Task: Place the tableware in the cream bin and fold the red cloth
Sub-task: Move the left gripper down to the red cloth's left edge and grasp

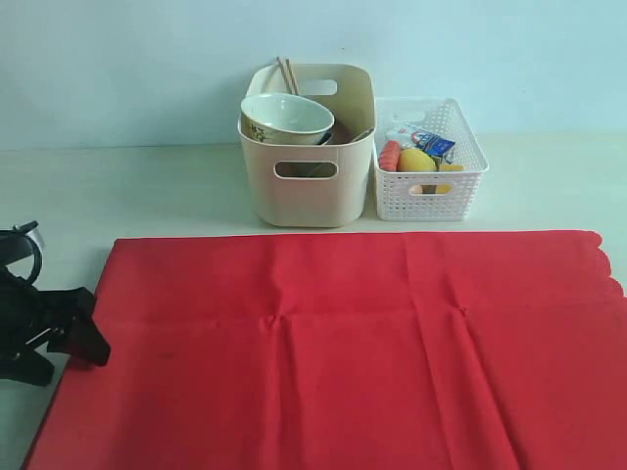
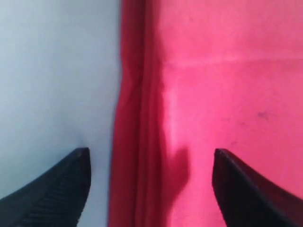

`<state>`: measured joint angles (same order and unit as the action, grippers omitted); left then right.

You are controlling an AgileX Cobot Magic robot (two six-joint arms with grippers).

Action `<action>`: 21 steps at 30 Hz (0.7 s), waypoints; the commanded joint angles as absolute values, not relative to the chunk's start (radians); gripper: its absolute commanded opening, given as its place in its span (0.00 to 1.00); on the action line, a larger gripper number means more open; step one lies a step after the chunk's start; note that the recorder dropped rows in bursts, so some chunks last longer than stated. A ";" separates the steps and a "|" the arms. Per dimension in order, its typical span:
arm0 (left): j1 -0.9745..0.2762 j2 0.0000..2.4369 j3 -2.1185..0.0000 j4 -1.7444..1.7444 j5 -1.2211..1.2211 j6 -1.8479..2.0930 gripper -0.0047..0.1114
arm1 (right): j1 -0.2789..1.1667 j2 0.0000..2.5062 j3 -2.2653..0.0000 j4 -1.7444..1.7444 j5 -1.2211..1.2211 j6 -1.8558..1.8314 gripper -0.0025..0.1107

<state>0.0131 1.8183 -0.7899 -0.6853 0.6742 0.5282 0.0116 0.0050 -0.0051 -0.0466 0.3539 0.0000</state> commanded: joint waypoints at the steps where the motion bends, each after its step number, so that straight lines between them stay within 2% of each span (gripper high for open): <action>1: 0.013 1.878 -0.778 -0.752 0.688 0.599 0.65 | 0.005 0.000 0.000 -0.050 0.342 0.000 0.02; 12: 0.013 1.884 -0.778 -0.848 0.731 0.698 0.63 | 0.005 0.000 0.000 -0.050 0.342 0.000 0.02; 14: 0.013 1.884 -0.778 -0.853 0.731 0.702 0.58 | 0.005 0.000 0.000 -0.050 0.342 0.000 0.02; 18: 0.013 1.884 -0.778 -0.855 0.736 0.702 0.40 | 0.005 0.000 0.000 -0.050 0.342 0.000 0.02; 21: 0.013 1.884 -0.778 -0.878 0.760 0.741 0.30 | 0.005 0.000 0.000 -0.050 0.342 0.000 0.02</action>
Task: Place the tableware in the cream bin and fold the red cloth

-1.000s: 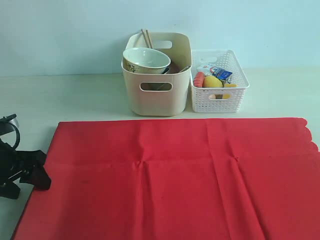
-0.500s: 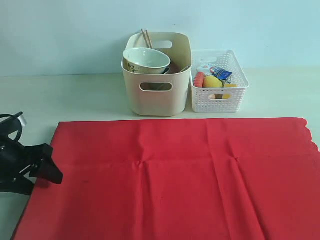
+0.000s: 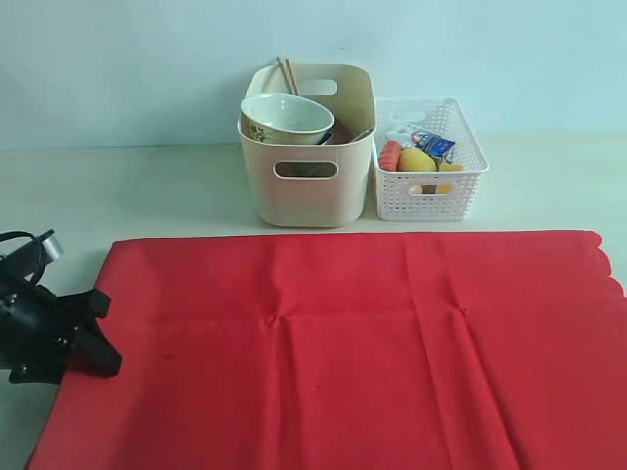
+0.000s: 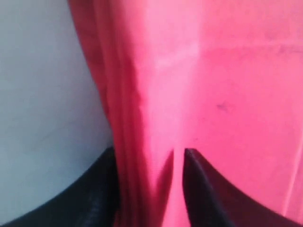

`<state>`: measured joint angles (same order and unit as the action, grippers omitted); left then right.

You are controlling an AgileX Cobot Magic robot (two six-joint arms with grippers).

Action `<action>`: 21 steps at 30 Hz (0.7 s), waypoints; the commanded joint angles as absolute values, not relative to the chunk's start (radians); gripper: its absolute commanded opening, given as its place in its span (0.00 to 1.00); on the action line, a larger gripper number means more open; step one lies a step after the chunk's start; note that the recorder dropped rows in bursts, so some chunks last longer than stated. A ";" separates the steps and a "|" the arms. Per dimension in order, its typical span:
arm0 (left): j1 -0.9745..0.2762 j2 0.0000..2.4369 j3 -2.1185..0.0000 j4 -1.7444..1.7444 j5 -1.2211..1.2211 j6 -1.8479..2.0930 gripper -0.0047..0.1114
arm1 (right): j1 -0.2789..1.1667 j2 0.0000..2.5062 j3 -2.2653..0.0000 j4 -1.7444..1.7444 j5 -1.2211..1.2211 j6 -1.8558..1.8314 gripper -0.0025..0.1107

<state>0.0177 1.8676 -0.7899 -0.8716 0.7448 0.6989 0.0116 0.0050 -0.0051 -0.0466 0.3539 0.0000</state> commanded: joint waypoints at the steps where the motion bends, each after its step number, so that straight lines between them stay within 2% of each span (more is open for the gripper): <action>1: 0.013 1.884 -0.778 -0.898 0.774 0.769 0.27 | 0.005 0.000 0.000 -0.050 0.342 0.000 0.02; 5: 0.013 1.884 -0.778 -0.991 0.833 0.909 0.16 | 0.005 0.000 0.000 -0.050 0.342 0.000 0.02; 8: 0.013 1.881 -0.778 -1.011 0.840 0.938 0.04 | 0.005 0.000 0.000 -0.050 0.342 0.000 0.02; 21: 0.013 1.677 -0.850 -0.894 0.892 0.782 0.04 | 0.005 0.000 0.000 -0.050 0.342 0.000 0.02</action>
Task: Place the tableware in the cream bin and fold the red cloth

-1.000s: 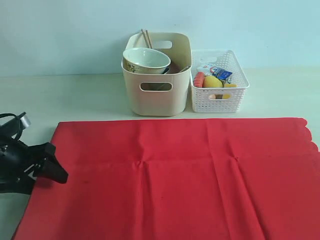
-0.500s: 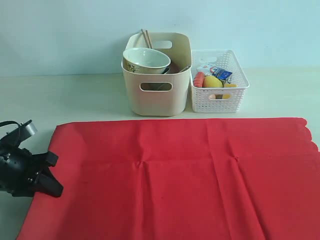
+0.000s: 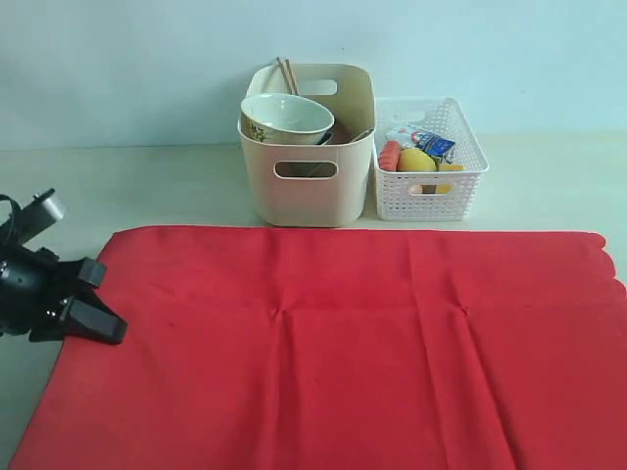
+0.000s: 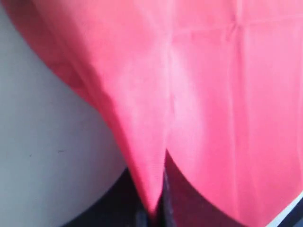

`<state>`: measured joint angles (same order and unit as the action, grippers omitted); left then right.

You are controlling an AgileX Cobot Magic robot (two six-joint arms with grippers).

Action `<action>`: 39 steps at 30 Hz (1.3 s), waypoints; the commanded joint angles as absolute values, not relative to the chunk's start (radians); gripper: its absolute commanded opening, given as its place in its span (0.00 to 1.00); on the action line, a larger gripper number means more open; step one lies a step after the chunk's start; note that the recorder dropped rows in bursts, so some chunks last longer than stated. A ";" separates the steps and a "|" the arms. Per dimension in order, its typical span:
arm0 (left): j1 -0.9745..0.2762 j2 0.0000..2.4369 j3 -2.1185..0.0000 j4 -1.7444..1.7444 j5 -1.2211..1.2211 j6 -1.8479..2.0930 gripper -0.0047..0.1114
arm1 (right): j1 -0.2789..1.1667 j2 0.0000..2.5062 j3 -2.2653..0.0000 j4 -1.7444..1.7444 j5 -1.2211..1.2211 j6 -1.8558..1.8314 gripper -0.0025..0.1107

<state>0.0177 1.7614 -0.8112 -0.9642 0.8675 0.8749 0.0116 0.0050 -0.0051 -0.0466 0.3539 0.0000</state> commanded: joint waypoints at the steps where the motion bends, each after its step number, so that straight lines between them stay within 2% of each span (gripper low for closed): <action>1: 0.016 1.660 -0.857 -0.864 0.892 0.755 0.04 | 0.005 0.000 0.000 -0.050 0.342 0.000 0.02; 5: 0.050 1.585 -0.891 -0.763 0.925 0.660 0.04 | 0.005 0.000 0.000 -0.050 0.342 0.000 0.02; 14: 0.217 1.500 -0.912 -0.719 0.999 0.617 0.04 | 0.005 0.000 0.000 -0.050 0.342 0.000 0.02; 22: 0.220 1.489 -0.922 -0.775 1.013 0.623 0.04 | 0.005 0.000 -0.003 -0.049 0.350 0.000 0.02; 29: 0.220 1.489 -0.963 -0.839 1.069 0.632 0.04 | 0.005 0.000 -0.121 -0.049 0.372 0.000 0.02; 39: 0.149 1.475 -0.968 -0.900 1.094 0.682 0.04 | 0.005 0.000 -0.208 -0.007 0.359 0.000 0.02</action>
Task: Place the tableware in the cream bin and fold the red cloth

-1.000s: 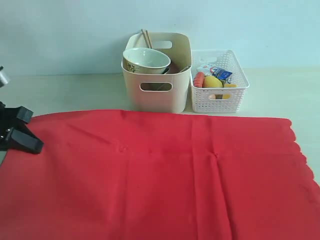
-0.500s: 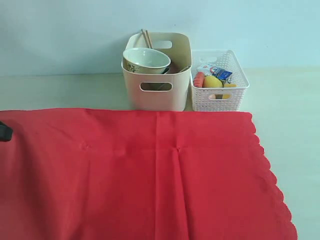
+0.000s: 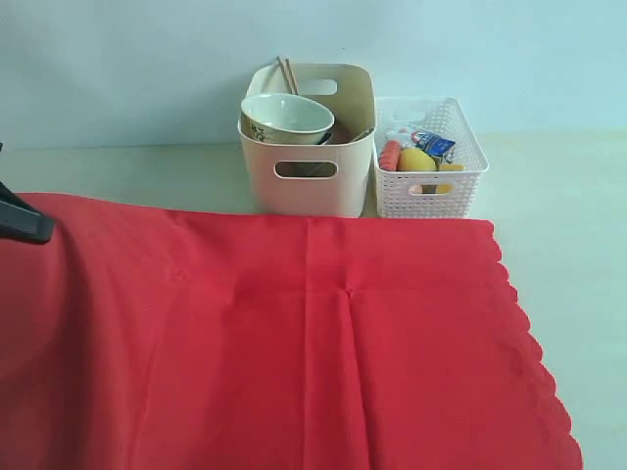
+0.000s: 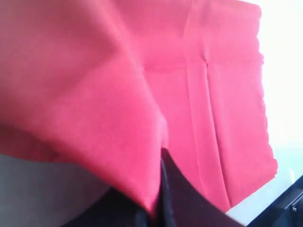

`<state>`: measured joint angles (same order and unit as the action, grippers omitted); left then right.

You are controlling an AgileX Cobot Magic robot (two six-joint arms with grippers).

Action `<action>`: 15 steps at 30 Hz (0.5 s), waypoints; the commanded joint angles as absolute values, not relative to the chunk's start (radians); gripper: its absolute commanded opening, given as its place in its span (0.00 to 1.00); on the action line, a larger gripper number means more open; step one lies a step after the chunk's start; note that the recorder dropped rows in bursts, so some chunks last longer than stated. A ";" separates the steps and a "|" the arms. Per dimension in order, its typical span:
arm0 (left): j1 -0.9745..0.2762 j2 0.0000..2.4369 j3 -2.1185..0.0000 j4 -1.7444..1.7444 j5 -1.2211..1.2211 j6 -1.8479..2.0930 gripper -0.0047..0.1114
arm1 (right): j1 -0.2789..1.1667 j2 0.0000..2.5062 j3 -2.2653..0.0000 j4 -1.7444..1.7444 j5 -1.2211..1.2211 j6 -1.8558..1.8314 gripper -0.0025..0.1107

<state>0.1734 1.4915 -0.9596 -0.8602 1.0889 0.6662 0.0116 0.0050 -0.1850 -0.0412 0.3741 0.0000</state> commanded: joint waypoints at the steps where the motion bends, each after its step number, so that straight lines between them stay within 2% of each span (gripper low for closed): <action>1: 0.143 1.475 -0.968 -0.902 1.094 0.689 0.04 | 0.005 0.000 -0.208 0.000 0.354 0.000 0.02; 6: 0.111 1.471 -0.968 -0.944 1.124 0.711 0.04 | 0.005 0.000 -0.208 0.006 0.339 0.000 0.02; 15: 0.018 1.426 -0.968 -0.958 1.137 0.736 0.04 | 0.005 0.000 -0.208 0.006 0.081 0.000 0.02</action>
<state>0.0347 1.4495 -0.9607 -0.9286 1.1265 0.7280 0.0116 0.0050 -0.2010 0.0054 0.1790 0.0000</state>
